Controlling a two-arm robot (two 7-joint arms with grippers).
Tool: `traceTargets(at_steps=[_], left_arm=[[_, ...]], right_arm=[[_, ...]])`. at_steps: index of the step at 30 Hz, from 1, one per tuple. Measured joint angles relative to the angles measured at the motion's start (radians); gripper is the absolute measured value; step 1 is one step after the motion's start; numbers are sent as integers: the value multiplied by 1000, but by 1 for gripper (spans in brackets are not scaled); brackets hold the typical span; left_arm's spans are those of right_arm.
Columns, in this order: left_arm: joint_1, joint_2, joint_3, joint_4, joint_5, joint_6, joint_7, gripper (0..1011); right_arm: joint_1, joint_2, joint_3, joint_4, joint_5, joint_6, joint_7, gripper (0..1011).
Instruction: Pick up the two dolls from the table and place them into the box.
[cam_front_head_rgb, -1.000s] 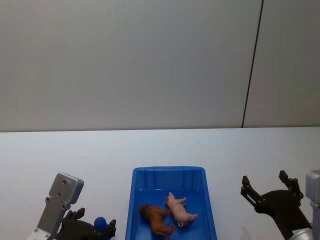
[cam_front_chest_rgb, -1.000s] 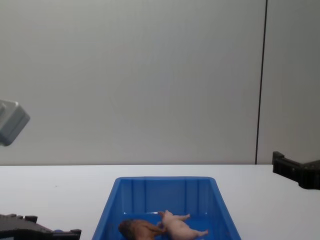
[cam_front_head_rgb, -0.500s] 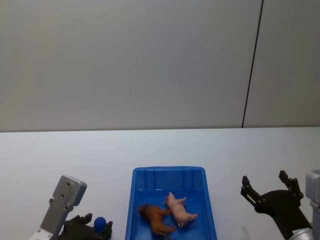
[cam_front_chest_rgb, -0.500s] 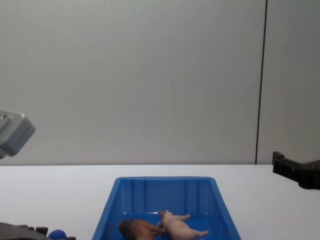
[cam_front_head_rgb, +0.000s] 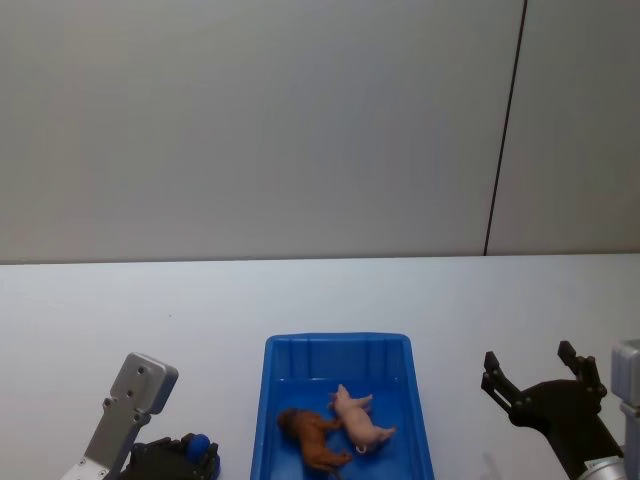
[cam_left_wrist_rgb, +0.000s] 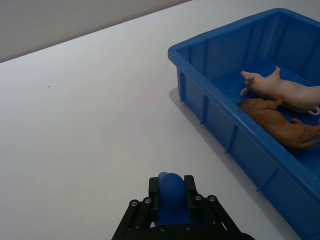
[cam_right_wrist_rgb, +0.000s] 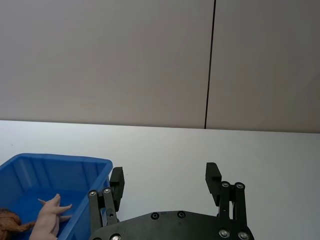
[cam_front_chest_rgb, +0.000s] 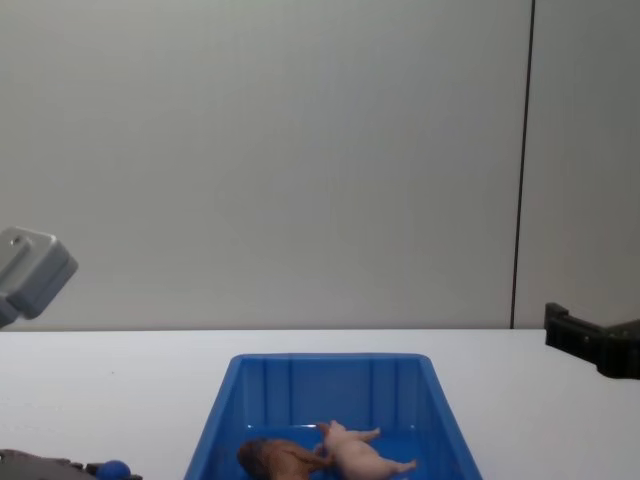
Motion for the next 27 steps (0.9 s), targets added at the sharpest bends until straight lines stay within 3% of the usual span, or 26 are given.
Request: traceTargets(at_steps=[10, 19, 27], left_arm=[[1, -1, -3, -20, 14, -28, -1, 242], [-9, 5, -14, -81, 44, -70, -2, 193], [-27, 5, -20, -118, 69, -112, -47, 144]], right_arm=[[0, 0, 0, 0, 0, 0, 0, 1001], [0, 0, 0, 0, 0, 0, 0, 1001], [0, 0, 0, 0, 0, 0, 0, 1001]])
